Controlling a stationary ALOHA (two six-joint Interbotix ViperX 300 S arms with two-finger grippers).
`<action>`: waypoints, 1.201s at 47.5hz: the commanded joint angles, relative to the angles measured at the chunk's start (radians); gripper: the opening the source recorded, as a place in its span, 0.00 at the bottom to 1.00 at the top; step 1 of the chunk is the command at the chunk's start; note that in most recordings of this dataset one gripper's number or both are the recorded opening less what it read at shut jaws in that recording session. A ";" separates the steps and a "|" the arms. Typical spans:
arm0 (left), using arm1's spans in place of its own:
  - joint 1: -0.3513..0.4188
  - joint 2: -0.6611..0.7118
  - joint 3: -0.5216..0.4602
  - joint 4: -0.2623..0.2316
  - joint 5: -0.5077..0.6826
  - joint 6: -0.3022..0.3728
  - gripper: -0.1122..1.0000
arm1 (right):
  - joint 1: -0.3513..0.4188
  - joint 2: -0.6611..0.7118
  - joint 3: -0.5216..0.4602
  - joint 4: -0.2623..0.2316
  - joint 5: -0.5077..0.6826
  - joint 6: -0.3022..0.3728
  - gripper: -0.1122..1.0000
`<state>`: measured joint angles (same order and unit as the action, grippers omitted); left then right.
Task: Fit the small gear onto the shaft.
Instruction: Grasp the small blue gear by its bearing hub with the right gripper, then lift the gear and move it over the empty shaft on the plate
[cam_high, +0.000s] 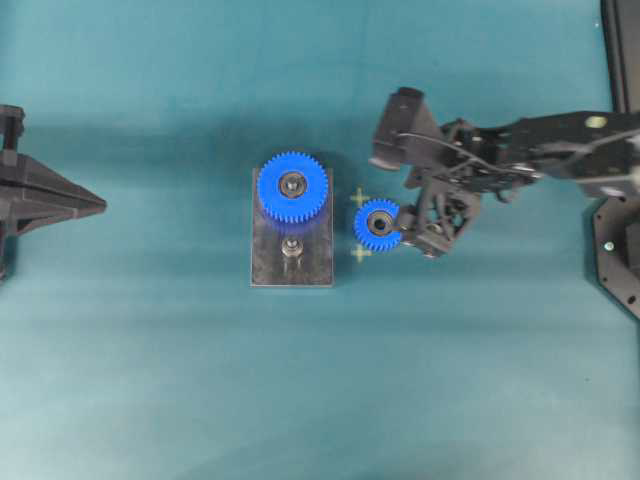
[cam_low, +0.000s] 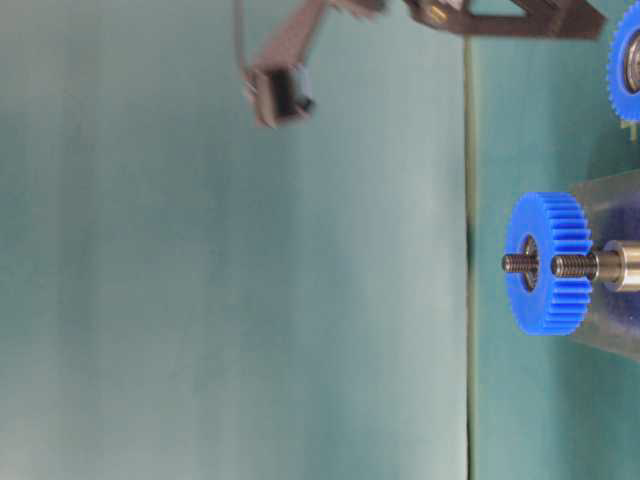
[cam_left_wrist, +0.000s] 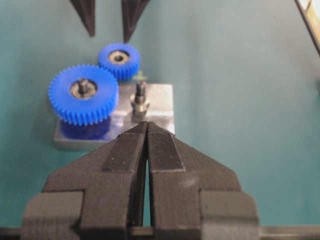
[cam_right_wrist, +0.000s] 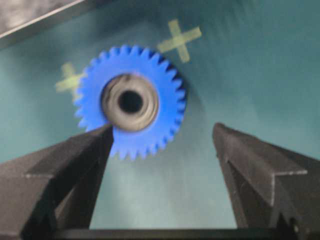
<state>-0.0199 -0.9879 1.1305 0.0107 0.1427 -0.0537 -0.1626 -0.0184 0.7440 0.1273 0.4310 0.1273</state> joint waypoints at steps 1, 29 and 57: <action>-0.003 0.005 -0.015 0.003 -0.003 -0.003 0.10 | -0.003 0.021 -0.041 -0.002 0.003 0.009 0.87; -0.006 -0.008 0.002 0.003 0.002 -0.035 0.10 | -0.025 0.150 -0.172 -0.058 0.198 0.008 0.86; -0.006 -0.008 0.005 0.003 0.002 -0.035 0.10 | 0.058 0.080 -0.385 -0.020 0.413 0.063 0.40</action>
<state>-0.0245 -1.0017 1.1459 0.0107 0.1488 -0.0874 -0.1197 0.1135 0.4295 0.0966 0.8207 0.1764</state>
